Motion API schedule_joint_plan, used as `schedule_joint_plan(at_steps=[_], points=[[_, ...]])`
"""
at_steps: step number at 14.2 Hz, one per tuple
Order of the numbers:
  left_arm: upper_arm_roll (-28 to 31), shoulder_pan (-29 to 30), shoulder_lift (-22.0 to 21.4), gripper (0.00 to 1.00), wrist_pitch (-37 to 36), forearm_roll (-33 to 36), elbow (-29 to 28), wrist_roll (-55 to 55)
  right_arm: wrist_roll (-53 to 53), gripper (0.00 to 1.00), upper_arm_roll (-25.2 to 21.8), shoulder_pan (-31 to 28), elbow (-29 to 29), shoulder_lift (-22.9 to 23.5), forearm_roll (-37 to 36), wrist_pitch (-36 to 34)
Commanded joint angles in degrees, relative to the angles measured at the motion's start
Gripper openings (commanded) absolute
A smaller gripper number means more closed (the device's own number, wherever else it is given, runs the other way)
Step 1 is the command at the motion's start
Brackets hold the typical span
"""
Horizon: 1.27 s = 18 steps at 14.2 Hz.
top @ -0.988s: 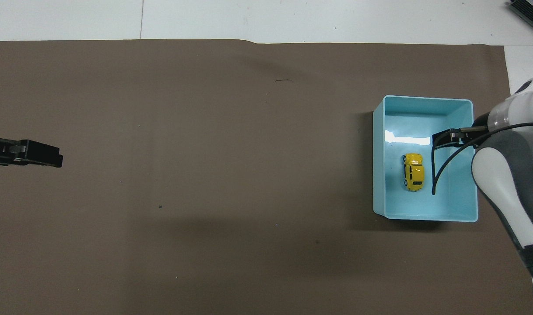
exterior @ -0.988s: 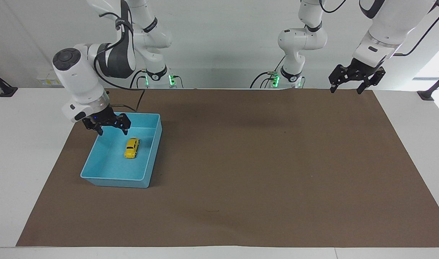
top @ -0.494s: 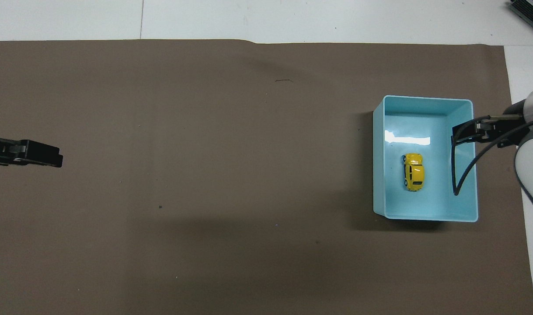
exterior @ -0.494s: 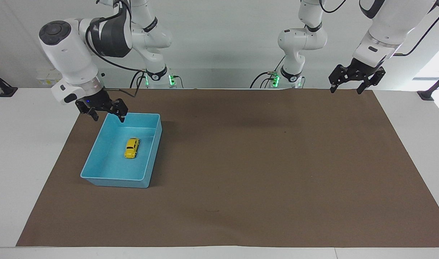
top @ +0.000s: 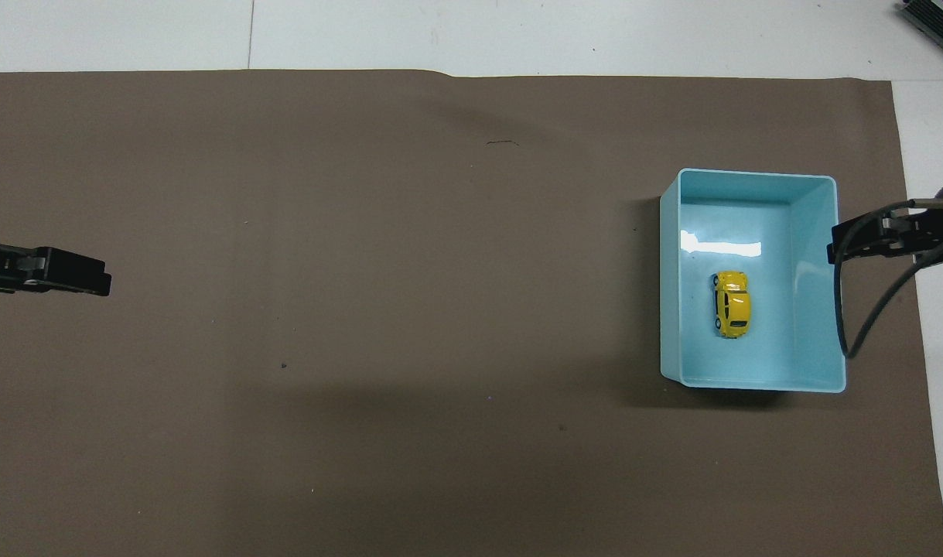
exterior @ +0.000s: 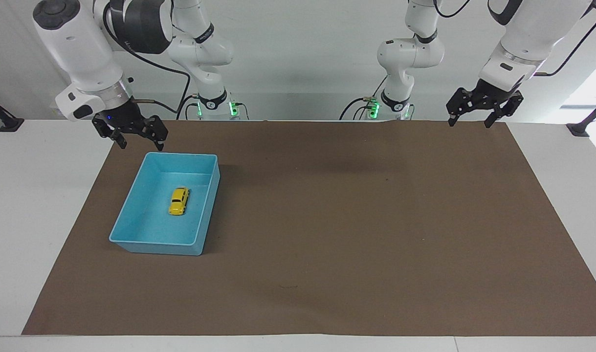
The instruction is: Wind up and store yellow beetle car
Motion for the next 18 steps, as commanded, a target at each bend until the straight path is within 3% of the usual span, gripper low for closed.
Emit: schedule_joint_plan(at_steps=[1, 3, 18], points=[[0.1, 0.1, -0.9, 1.00, -0.8, -0.2, -0.4, 0.0, 1.0, 1.00, 0.6, -0.4, 2.5, 0.3, -0.5, -2.9], [0.1, 0.1, -0.9, 1.00, -0.8, -0.2, -0.4, 0.1, 1.6, 1.00, 0.7, -0.4, 1.9, -1.4, 0.4, -2.1], [0.2, 0.1, -0.9, 1.00, -0.8, -0.2, -0.4, 0.1, 1.4, 1.00, 0.7, -0.3, 0.7, -2.2, 0.2, -1.3]])
